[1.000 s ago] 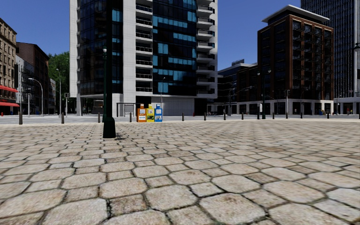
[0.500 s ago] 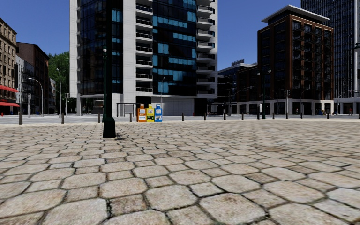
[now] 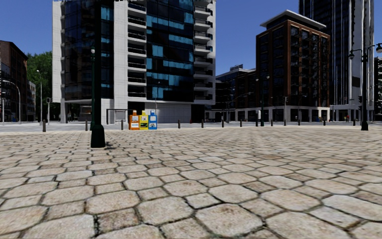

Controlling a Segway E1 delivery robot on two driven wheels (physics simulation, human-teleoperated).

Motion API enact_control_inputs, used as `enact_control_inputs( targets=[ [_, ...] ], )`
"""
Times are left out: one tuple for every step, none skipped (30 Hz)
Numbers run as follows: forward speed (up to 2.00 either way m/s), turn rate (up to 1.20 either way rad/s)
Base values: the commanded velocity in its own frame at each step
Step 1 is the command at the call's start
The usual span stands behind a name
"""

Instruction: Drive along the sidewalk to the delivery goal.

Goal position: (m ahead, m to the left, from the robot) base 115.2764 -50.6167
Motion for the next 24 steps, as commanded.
enact_control_inputs(
  targets=[
    [0.00,-1.20],
    [0.00,-1.20],
    [0.00,-1.20],
    [0.00,-1.20],
    [0.00,-1.20],
    [0.00,-1.20],
    [0.75,-1.20],
    [1.51,0.00],
    [2.00,0.00],
    [2.00,0.00],
    [2.00,0.00],
    [2.00,0.00],
    [2.00,0.00],
    [2.00,0.00],
    [2.00,0.00],
    [2.00,0.00],
    [2.00,0.00],
    [2.00,0.00],
    [2.00,0.00],
    [2.00,0.00],
    [2.00,0.00],
    [2.00,0.00],
    [2.00,0.00],
    [2.00,0.00]
  ],
)
